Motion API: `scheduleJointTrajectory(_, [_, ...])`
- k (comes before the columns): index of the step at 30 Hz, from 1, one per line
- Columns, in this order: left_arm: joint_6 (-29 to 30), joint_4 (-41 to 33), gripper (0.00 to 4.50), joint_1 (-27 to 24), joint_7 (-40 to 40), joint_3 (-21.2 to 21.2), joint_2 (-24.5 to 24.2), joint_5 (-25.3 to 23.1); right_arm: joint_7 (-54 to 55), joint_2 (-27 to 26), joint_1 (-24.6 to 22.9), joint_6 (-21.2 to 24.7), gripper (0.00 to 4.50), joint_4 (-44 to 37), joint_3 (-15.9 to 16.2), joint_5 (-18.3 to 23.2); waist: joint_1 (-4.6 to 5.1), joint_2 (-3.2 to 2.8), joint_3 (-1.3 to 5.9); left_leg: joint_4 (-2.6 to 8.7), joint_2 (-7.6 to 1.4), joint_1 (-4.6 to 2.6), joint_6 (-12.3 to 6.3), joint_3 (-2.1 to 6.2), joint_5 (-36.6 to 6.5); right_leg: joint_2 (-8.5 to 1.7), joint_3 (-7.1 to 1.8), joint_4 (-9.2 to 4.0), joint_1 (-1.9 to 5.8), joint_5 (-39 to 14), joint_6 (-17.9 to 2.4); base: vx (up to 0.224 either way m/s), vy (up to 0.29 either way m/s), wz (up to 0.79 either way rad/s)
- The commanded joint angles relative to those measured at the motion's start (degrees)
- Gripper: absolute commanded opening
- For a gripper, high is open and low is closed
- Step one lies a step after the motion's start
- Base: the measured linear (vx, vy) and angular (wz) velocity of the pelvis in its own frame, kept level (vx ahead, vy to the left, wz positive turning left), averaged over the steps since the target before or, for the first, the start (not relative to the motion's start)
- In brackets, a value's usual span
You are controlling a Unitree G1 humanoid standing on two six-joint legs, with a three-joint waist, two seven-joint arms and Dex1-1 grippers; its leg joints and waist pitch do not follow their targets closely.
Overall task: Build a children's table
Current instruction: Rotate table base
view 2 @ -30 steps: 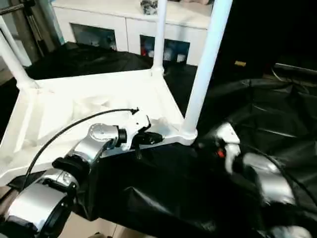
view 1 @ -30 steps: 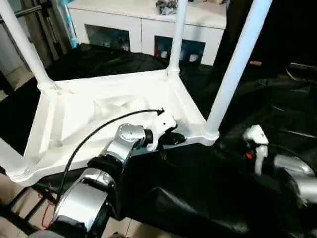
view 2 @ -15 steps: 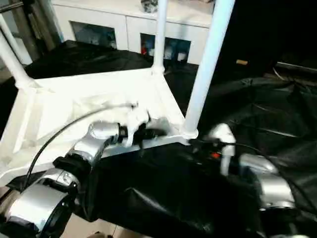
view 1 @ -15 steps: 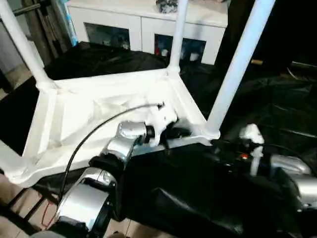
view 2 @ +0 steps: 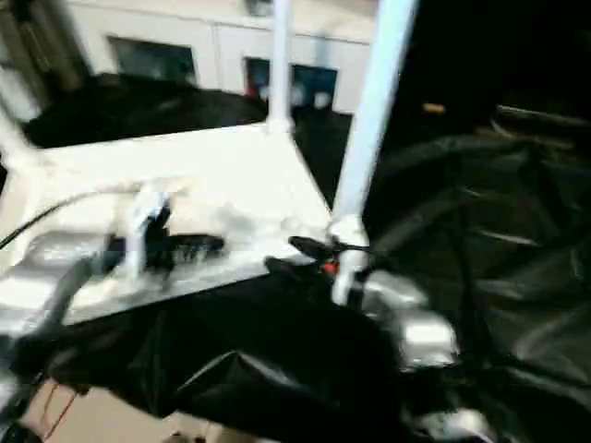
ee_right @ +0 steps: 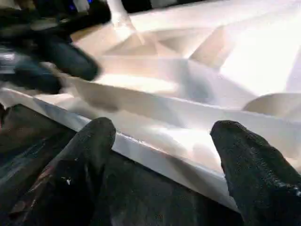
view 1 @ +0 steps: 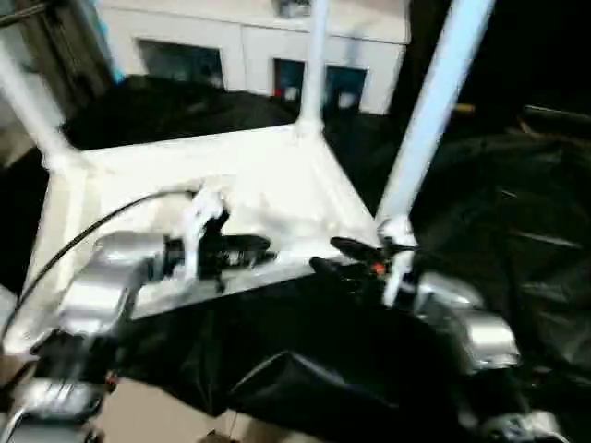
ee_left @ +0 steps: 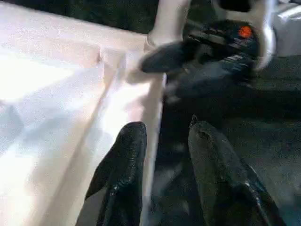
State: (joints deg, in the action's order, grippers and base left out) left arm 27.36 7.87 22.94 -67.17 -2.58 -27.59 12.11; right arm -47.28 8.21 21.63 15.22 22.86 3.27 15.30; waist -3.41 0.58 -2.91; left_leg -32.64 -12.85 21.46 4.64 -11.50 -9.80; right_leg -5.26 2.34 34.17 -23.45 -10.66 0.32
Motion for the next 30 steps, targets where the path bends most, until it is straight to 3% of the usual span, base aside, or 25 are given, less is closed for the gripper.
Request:
scheduleJointTrajectory(1, [1.7, -3.6, 1.86, -0.8, 0.9, 0.5, -0.5, 0.8, 4.2, -1.0, 1.5, -2.0, 3.71, 2.6, 0.0, -1.6, 0.46, -0.62, 3.57, 3.68, -0.38, -1.38, -0.64, -0.10, -10.1, -1.41, -1.39, -2.78, 2.27, -4.7, -14.4, 0.000, 0.000, 0.00])
scheduleJointTrajectory(3, [3.8, -6.9, 2.02, -4.5, 2.5, 1.9, -1.5, 0.3, 10.9, -4.3, 4.5, -5.7, 3.71, 8.5, -1.4, -2.9, 0.78, -0.77, 3.38, 4.08, -0.32, -1.16, 1.17, 0.08, -11.9, -1.55, -1.42, -2.84, 2.39, -7.2, -13.4, 0.000, 0.000, 0.00])
scheduleJointTrajectory(4, [4.6, -7.8, 2.02, -5.9, 3.3, 2.6, -1.7, -0.2, 13.6, -5.3, 5.6, -7.0, 3.71, 10.6, -2.0, -3.4, 0.86, -0.75, 3.44, 3.98, -0.35, -1.59, 1.79, -0.01, -13.0, -1.62, -1.56, -3.05, 2.08, -8.5, -12.9, 0.000, 0.000, 0.00])
scheduleJointTrajectory(5, [6.0, -9.4, 2.04, -7.3, 4.0, 2.9, -2.2, 0.0, 15.3, -6.0, 6.5, -8.4, 3.71, 12.3, -2.6, -3.6, 0.93, -0.90, 3.46, 3.98, -0.28, -1.55, 2.07, 0.04, -13.4, -1.58, -1.60, -3.08, 2.18, -9.2, -12.5, 0.000, 0.000, 0.00])
scheduleJointTrajectory(8, [10.1, -14.4, 2.40, -12.8, 5.1, 3.1, -4.6, 1.7, 23.7, -7.6, 10.9, -12.2, 3.71, 19.8, -6.4, -3.3, 1.31, -1.08, 3.47, 3.95, -0.15, -1.47, 2.05, 0.12, -13.3, -1.41, -1.59, -2.88, 2.09, -8.5, -12.1, 0.000, 0.000, 0.00])
scheduleJointTrajectory(10, [10.6, -15.0, 2.48, -13.7, 5.3, 3.0, -4.9, 1.9, 24.9, -7.7, 11.7, -12.9, 3.71, 21.1, -7.0, -3.2, 1.27, -1.19, 3.41, 3.84, -0.14, -1.83, 1.88, -0.03, -14.2, -1.22, -1.64, -3.07, 1.85, -8.8, -12.0, 0.000, 0.000, 0.00])
scheduleJointTrajectory(13, [10.8, -16.3, 2.75, -16.9, 6.6, 2.1, -5.8, 0.8, 32.5, -7.5, 15.2, -16.9, 3.71, 27.3, -10.2, -3.2, 1.32, -1.08, 3.39, 3.84, -0.05, -1.67, 2.08, 0.02, -14.7, -1.14, -1.61, -2.92, 1.87, -9.1, -11.5, 0.000, 0.000, 0.00])
scheduleJointTrajectory(16, [10.4, -16.4, 2.93, -17.6, 7.9, 1.7, -5.4, 0.2, 35.4, -6.9, 16.5, -18.7, 3.71, 30.2, -10.9, -3.4, 1.24, -1.10, 3.39, 3.75, 0.08, -1.75, 2.18, -0.03, -15.3, -0.95, -1.58, -2.97, 1.82, -9.5, -10.7, 0.000, 0.000, 0.00])
scheduleJointTrajectory(17, [9.8, -15.9, 3.20, -17.7, 8.8, 1.5, -5.3, -0.4, 36.9, -6.6, 17.0, -19.7, 3.71, 31.4, -11.1, -3.8, 1.14, -1.08, 3.53, 3.65, 0.07, -1.77, 2.17, -0.03, -14.9, -0.99, -1.58, -2.89, 1.85, -8.9, -10.4, 0.000, 0.000, 0.00])
scheduleJointTrajectory(21, [5.9, -12.5, 3.32, -17.2, 12.5, 0.3, -5.3, -3.9, 42.6, -4.8, 18.7, -21.8, 3.71, 35.2, -12.8, -4.5, 0.91, -0.96, 3.50, 3.44, 0.24, -1.60, 1.92, -0.08, -14.8, -0.99, -1.62, -2.83, 1.81, -9.1, -10.1, 0.000, 0.000, 0.00])
scheduleJointTrajectory(22, [5.0, -11.9, 3.58, -16.9, 13.9, 0.6, -4.9, -4.2, 44.6, -3.9, 19.5, -22.6, 3.71, 36.8, -13.7, -4.3, 0.89, -0.85, 3.44, 3.43, 0.28, -1.64, 1.99, -0.10, -15.9, -0.96, -1.63, -2.97, 1.74, -10.5, -9.7, 0.000, 0.000, 0.00])
scheduleJointTrajectory(26, [3.0, -11.4, 3.73, -16.5, 15.8, 1.3, -4.4, -4.5, 47.3, -1.0, 21.0, -24.1, 3.71, 40.0, -15.4, -3.9, 0.13, -1.09, 3.33, 3.30, 0.17, -2.48, 2.66, -0.24, -19.3, -0.82, -1.67, -3.47, 0.94, -14.5, -8.7, 0.000, 0.000, 0.00])
scheduleJointTrajectory(27, [2.1, -11.2, 3.99, -16.4, 16.1, 1.5, -4.2, -4.6, 47.4, -0.2, 21.1, -24.3, 3.71, 40.3, -15.7, -3.9, 0.04, -1.12, 3.27, 3.31, 0.16, -2.53, 2.72, -0.27, -19.6, -0.75, -1.67, -3.55, 0.84, -14.7, -8.6, 0.000, 0.000, 0.00])
scheduleJointTrajectory(30, [0.7, -10.7, 4.11, -16.3, 17.1, 1.4, -4.0, -4.9, 48.0, 0.8, 21.5, -25.1, 3.71, 41.6, -16.1, -4.0, -0.33, -1.08, 3.47, 3.31, 0.23, -1.91, 2.94, -0.03, -18.7, -0.82, -1.58, -3.21, 1.41, -13.5, -8.1, 0.000, 0.000, 0.00])
